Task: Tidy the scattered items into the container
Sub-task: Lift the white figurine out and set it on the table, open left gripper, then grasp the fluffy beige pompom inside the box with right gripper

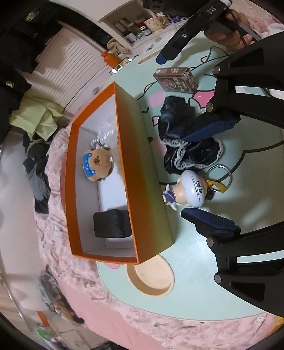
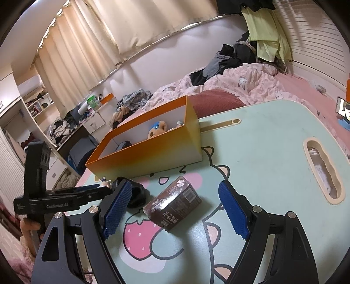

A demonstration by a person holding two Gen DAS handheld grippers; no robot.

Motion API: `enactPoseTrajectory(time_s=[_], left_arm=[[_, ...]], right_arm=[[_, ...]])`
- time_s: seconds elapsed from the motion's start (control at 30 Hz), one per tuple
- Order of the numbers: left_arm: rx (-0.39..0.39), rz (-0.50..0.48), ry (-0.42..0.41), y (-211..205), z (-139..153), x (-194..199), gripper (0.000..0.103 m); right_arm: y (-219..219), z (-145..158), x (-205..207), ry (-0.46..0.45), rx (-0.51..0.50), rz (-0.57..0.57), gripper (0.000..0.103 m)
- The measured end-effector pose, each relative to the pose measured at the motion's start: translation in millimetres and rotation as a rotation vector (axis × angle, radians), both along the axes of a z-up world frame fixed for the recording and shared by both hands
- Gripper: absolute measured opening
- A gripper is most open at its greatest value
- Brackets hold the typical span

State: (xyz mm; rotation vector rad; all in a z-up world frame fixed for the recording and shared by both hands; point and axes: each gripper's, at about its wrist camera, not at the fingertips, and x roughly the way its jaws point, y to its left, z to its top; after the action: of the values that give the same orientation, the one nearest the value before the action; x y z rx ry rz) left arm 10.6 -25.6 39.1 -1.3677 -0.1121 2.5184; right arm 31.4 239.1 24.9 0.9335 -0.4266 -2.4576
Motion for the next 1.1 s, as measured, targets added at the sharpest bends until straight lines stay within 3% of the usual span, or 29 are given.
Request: enactPoseTrajectory(time_s=[0.23, 0.4, 0.47, 0.53, 0.63, 0.73, 0.87, 1.0, 1.1], left_arm=[[0.036, 0.012, -0.001, -15, 10, 2, 0.064], [0.039, 0.050, 0.047, -26, 26, 6, 0.070], [0.040, 0.052, 0.054, -28, 29, 8, 0.071], [0.047, 0.050, 0.058, -29, 30, 9, 0.071], [0.051, 0.050, 0.057, -30, 30, 9, 0.071], [0.057, 0.045, 0.046, -31, 28, 10, 0.071], [0.058, 0.048, 0.051, -32, 29, 9, 0.071], [0.067, 0.057, 0.053, -37, 30, 8, 0.071], [0.082, 0.073, 0.055, -43, 30, 8, 0.071]], right_arm=[[-7, 14, -1, 0.021, 0.010, 0.032, 0.082], [-35, 65, -19, 0.030, 0.008, 0.123, 0.082], [-61, 83, -42, -0.052, 0.118, 0.142, 0.081], [-87, 86, -75, -0.208, 0.206, 0.169, 0.081], [-117, 77, -118, -0.358, 0.192, 0.264, 0.081], [-145, 60, -144, -0.466, 0.273, 0.320, 0.079], [-175, 34, -153, -0.535, 0.396, 0.362, 0.077], [-191, 8, -161, -0.619, 0.493, 0.386, 0.055], [-193, -9, -167, -0.678, 0.524, 0.377, 0.053]])
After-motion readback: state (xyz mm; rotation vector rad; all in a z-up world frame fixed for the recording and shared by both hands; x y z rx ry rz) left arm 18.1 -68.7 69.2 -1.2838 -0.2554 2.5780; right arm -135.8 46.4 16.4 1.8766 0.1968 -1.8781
